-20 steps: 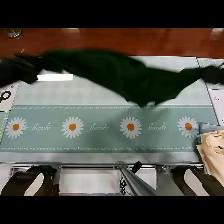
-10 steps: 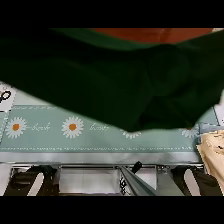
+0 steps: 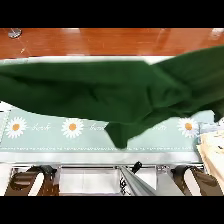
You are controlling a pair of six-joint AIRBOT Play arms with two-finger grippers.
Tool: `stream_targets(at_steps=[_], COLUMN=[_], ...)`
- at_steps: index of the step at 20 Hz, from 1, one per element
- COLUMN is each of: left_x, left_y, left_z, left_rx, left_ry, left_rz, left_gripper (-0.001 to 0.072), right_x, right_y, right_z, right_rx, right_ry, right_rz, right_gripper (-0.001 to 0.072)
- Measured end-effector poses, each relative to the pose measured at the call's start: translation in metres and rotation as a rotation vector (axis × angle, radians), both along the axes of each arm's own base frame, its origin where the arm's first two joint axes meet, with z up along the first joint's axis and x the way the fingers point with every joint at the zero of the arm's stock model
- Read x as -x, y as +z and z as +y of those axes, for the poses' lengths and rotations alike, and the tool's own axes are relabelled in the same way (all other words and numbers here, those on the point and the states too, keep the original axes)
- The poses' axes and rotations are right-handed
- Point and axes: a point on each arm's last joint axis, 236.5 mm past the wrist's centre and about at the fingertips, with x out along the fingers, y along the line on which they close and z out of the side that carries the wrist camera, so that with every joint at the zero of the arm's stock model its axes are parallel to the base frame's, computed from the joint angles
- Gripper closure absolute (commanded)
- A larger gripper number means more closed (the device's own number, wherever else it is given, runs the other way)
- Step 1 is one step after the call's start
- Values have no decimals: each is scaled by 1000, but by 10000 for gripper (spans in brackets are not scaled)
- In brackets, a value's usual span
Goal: Fold the shirts.
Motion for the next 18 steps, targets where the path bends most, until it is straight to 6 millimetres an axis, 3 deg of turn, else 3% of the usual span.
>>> stream_targets(at_steps=[5, 8, 10, 13, 15, 18], left_x=[-1, 5, 6, -1, -11, -29], left_y=[-118, -168, -189, -207, -218, -247], left_z=[-13, -19, -21, -21, -18, -10], left_rx=[82, 114, 130, 153, 171, 191], left_ry=[-25, -33, -28, -9, 18, 81], left_rz=[385, 531, 585, 597, 580, 566], left_gripper=[683, 683, 683, 683, 683, 682], right_x=[-77, -137, -180, -230, -249, -259], right_y=[-117, -184, -224, -268, -295, -333], right_z=[10, 26, 41, 65, 74, 80], right_rx=[-58, -101, -145, -233, -275, -298], right_ry=[123, 163, 173, 175, 169, 162], right_rz=[433, 584, 618, 619, 634, 697], right_gripper=[687, 687, 687, 686, 686, 686])
